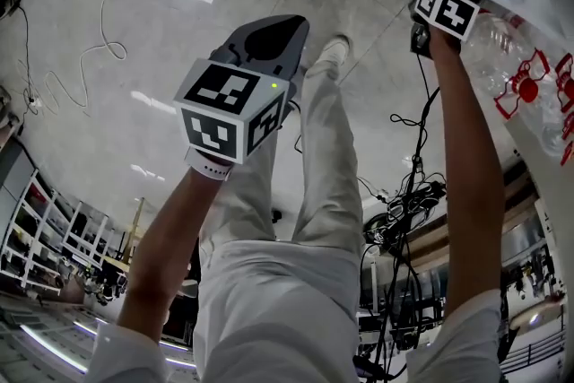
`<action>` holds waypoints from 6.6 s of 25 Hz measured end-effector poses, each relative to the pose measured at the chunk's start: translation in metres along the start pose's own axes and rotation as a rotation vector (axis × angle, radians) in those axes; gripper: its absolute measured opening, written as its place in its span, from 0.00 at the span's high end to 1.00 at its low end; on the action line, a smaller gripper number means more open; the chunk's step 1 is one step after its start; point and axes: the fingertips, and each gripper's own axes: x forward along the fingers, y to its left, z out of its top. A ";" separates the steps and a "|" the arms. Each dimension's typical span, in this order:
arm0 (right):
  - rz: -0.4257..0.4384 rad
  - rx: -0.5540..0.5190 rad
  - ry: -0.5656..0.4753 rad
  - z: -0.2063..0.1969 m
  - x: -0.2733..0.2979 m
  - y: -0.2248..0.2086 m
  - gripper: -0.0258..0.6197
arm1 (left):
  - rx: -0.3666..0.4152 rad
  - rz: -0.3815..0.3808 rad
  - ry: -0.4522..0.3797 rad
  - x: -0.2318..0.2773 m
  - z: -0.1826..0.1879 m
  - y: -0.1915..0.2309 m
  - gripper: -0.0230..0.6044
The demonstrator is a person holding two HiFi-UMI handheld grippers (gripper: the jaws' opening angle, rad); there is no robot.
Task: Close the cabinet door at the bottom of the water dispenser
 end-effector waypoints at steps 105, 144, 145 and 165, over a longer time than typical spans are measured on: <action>0.361 -0.169 -0.932 0.083 -0.711 0.164 0.94 | 0.378 -0.160 -0.527 -0.395 0.145 -0.256 0.96; 0.334 -0.141 -0.912 0.073 -0.705 0.189 0.95 | 0.359 -0.208 -0.534 -0.404 0.137 -0.242 0.96; 0.330 -0.139 -0.912 0.072 -0.705 0.189 0.94 | 0.360 -0.211 -0.532 -0.405 0.136 -0.242 0.96; 0.197 -0.093 -0.903 0.048 -0.714 0.230 0.94 | 0.405 -0.337 -0.505 -0.427 0.122 -0.214 0.96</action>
